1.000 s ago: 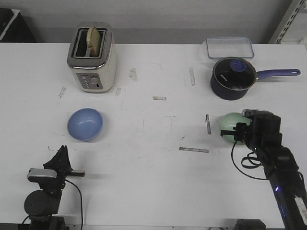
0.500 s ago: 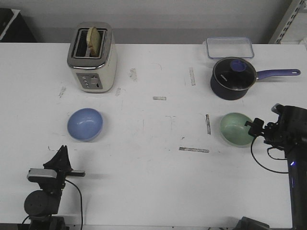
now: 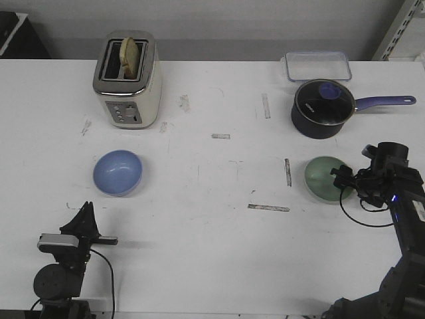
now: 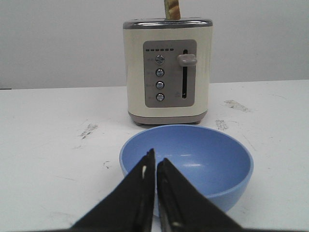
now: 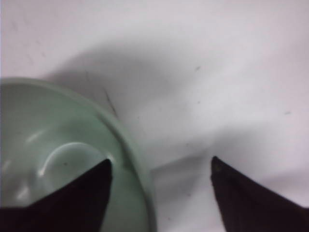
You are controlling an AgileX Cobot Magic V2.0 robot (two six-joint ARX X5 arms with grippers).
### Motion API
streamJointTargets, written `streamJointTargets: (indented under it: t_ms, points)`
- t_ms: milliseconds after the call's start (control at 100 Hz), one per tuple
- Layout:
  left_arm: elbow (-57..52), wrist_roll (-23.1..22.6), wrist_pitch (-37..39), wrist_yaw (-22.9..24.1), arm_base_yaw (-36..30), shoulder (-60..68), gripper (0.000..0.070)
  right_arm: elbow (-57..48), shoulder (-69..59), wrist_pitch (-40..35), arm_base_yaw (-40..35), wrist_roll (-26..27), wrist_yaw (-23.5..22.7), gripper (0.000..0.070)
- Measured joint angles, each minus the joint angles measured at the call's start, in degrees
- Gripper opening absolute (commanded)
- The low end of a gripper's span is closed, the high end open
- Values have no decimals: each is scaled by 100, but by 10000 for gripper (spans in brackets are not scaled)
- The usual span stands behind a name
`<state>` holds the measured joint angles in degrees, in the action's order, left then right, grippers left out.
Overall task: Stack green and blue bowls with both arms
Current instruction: 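Reach the right gripper to the pale green bowl and grasp its rim, then slide the green bowl with the right gripper toward the table center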
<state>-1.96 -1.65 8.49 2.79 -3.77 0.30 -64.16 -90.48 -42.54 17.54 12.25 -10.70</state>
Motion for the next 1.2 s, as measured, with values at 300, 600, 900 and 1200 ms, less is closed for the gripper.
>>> streamJointTargets:
  t_ms: [300, 600, 900, 1200]
  points:
    - [0, 0, -2, 0, 0, 0, 2, 0, 61, 35, -103, 4, -79, 10]
    - [0, 0, -2, 0, 0, 0, 2, 0, 678, 61, -649, 160, -409, 10]
    - [0, 0, -2, 0, 0, 0, 2, 0, 667, 977, -2312, 868, -415, 10]
    - [0, 0, -2, 0, 0, 0, 2, -9, -225, 1467, -3670, 1493, -446, 10]
